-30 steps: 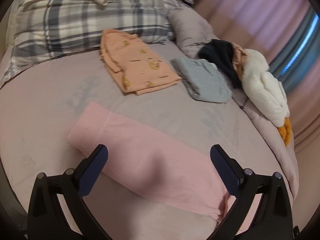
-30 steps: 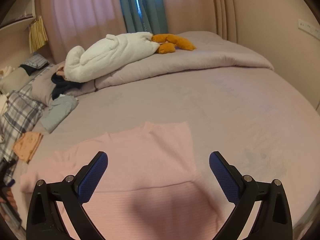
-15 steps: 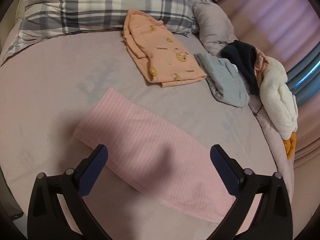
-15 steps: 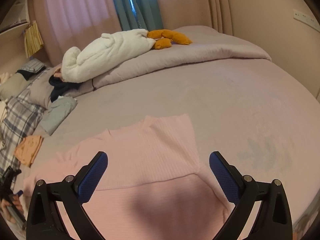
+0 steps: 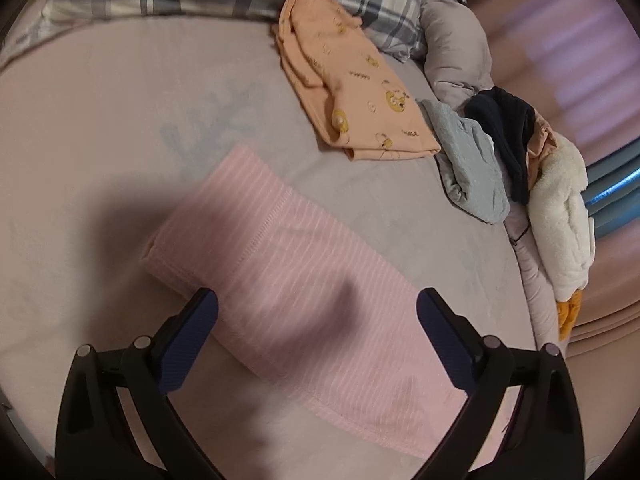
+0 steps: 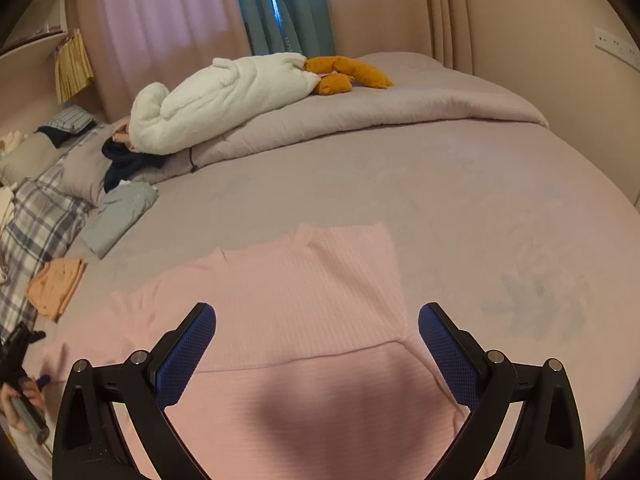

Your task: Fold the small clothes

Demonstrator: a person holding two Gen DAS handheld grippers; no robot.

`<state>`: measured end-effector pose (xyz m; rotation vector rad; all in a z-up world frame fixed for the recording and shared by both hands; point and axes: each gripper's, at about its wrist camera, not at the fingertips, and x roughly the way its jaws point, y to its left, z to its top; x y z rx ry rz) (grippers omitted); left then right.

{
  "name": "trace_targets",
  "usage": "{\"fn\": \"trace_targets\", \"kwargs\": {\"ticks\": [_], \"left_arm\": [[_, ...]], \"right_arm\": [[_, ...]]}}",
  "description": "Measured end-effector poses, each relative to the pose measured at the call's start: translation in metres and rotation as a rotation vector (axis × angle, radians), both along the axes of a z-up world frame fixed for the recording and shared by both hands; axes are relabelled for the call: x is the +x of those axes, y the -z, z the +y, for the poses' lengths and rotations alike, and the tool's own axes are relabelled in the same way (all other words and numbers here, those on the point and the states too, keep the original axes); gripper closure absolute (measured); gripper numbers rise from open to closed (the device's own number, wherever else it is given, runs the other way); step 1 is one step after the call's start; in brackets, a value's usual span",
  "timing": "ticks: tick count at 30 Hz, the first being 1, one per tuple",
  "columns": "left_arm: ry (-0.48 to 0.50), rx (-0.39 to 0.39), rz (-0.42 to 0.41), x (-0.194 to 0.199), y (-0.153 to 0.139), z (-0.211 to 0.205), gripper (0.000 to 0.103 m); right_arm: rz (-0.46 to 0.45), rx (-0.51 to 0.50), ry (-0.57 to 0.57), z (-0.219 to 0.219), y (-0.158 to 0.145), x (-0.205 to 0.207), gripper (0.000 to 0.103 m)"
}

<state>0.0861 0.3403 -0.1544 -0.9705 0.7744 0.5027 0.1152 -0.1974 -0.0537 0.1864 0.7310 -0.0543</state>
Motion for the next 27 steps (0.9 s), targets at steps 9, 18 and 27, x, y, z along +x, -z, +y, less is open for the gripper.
{"fn": "trace_targets", "kwargs": {"ticks": [9, 18, 27], "left_arm": [[-0.029, -0.02, -0.031, 0.006, 0.009, 0.002, 0.016], [-0.08, -0.143, -0.085, 0.003, 0.022, 0.01, 0.1], [0.002, -0.055, -0.197, 0.006, -0.02, -0.025, 0.103]], "right_arm": [[0.013, 0.026, 0.021, -0.008, 0.004, -0.002, 0.002], [0.022, 0.029, 0.039, -0.013, 0.008, -0.007, 0.002], [0.011, 0.036, 0.053, -0.02, 0.004, -0.012, 0.002]]}}
